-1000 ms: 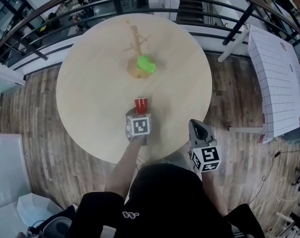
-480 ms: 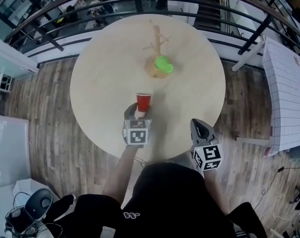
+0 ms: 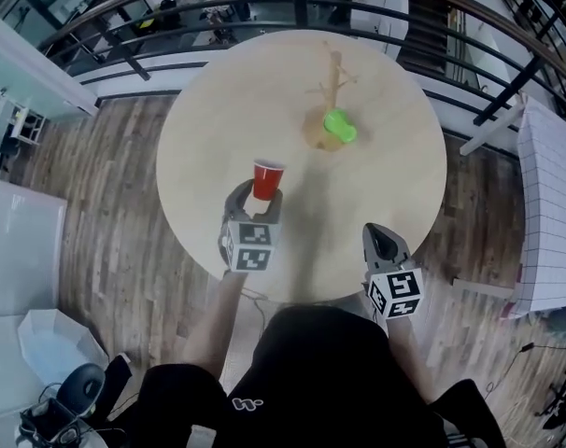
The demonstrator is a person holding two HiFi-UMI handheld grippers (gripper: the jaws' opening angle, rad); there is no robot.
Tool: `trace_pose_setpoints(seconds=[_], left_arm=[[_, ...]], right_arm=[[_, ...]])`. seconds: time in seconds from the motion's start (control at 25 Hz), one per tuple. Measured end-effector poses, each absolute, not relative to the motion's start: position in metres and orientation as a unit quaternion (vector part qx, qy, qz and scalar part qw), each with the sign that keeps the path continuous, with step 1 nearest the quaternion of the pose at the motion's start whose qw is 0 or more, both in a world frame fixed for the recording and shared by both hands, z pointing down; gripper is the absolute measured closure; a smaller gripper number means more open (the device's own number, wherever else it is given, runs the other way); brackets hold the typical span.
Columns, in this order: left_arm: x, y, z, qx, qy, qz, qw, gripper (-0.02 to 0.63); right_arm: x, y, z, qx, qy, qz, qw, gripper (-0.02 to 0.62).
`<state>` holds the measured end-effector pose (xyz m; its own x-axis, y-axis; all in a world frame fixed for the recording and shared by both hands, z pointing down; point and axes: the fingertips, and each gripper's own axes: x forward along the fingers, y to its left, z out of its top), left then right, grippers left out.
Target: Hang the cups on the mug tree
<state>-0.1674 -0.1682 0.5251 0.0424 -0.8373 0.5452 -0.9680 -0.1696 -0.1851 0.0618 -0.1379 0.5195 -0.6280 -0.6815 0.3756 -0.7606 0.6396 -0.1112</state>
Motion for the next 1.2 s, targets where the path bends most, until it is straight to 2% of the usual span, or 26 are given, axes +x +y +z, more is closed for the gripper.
trace_pose_setpoints(seconds=[0.4, 0.68, 0.92, 1.2], left_arm=[[-0.219, -0.225, 0.485, 0.680, -0.630, 0.375, 0.013, 0.364], [-0.209, -0.279, 0.464, 0.649, -0.572, 0.490, -0.106, 0.365], [-0.192, -0.313, 0.464, 0.573, -0.485, 0.612, -0.248, 0.365], [-0.174, -0.343, 0.465, 0.520, -0.411, 0.675, -0.325, 0.365]], right_arm=[[0.067, -0.134, 0.522, 0.414, -0.885, 0.171, 0.125, 0.586], [0.078, -0.137, 0.514, 0.424, -0.881, 0.181, 0.107, 0.586], [0.083, -0.134, 0.522, 0.429, -0.876, 0.188, 0.113, 0.586], [0.089, -0.138, 0.523, 0.438, -0.871, 0.195, 0.109, 0.586]])
